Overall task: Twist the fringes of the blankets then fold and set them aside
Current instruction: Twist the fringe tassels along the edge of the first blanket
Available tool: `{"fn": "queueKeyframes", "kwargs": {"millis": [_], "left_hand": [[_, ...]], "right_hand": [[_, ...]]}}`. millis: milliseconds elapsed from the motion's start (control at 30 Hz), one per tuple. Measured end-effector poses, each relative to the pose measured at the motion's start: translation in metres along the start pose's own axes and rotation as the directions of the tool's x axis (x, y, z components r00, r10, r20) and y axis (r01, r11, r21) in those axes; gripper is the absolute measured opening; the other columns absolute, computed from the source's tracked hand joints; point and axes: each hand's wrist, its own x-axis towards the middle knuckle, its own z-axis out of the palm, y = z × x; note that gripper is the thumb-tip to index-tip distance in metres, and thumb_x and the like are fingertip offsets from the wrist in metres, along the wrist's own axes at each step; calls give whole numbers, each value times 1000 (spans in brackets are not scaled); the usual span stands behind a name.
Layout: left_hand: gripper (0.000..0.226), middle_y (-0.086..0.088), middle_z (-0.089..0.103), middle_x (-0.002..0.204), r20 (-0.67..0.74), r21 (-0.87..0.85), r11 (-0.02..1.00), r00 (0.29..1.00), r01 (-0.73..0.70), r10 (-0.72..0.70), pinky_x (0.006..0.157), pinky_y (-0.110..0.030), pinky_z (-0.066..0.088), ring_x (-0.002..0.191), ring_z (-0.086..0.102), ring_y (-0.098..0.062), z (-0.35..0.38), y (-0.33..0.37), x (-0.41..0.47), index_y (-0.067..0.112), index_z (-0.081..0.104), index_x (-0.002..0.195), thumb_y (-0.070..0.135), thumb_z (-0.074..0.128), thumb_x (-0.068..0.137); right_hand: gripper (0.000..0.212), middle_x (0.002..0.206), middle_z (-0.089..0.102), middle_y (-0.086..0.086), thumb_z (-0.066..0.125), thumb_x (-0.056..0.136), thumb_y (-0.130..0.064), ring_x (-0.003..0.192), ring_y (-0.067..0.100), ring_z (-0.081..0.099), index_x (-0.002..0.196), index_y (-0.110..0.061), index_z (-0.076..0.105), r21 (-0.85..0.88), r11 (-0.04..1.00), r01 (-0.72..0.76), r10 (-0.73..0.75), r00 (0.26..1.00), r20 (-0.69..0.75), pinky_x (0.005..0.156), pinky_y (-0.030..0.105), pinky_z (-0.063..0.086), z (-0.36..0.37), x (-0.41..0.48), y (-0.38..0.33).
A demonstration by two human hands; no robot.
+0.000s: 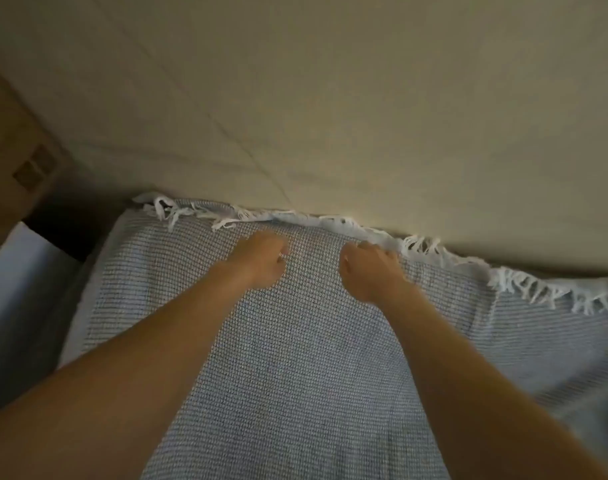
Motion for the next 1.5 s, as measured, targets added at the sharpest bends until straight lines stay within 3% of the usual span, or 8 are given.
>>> {"fn": "queueKeyframes", "kwargs": {"millis": [167,367,567,833,1100,1267,1400,1500], "left_hand": [[53,-11,47,149,-4,108,993,999,48,-48,114,-52,40,136,49,-30,31,-22,34,10,43,149,29,61,102],[72,-17,33,161,-121,86,991,989,100,-89,121,-56,37,148,38,-33,50,-44,82,5,22,161,30,58,104],[76,-16,16,170,-87,-79,992,991,99,-106,120,-50,39,150,38,-36,71,-45,120,7,11,166,28,55,108],[96,-15,41,159,-152,-10,994,982,108,-108,112,-51,48,140,49,-35,105,-47,119,17,7,167,24,73,98],[69,-1,62,101,70,-79,985,986,154,-148,60,-33,49,77,65,-20,116,-29,77,18,28,142,33,74,93],[29,-3,67,100,111,67,980,975,185,-192,73,-39,60,86,71,-26,109,-16,29,9,60,123,18,71,99],[20,-11,50,139,-12,187,961,979,204,-205,81,-43,52,106,66,-32,92,3,-19,12,68,113,27,69,99],[28,-5,51,126,-106,265,960,993,85,-59,97,-46,46,110,60,-29,72,20,-52,17,75,101,42,67,93]], "right_hand": [[60,168,33,5,49,106,-26,157,29,27,161,-28,24,149,988,-49,55,998,-38,124,65,19,48,46,9],[92,175,-2,3,70,98,-33,147,45,39,162,-39,4,371,913,-170,181,983,6,104,67,51,97,96,21],[108,162,27,11,81,89,-40,150,41,28,161,-30,1,111,964,-241,244,970,-17,114,65,38,129,120,21],[97,149,36,18,81,90,-36,135,41,39,156,-16,13,-15,961,-276,274,959,-78,106,57,43,151,131,18],[71,123,64,19,71,93,-1,117,39,62,145,-13,24,36,989,-145,147,987,-66,102,54,53,148,110,22],[83,109,60,10,69,88,6,89,27,62,153,-11,20,327,935,-140,74,976,207,79,34,57,130,45,21],[37,121,65,15,67,96,-12,102,30,67,131,-6,56,96,987,-132,102,957,272,91,41,59,115,-20,13],[17,114,71,12,57,101,-21,108,34,68,113,-11,65,-19,993,-120,121,981,149,95,46,55,90,-61,0]]}}
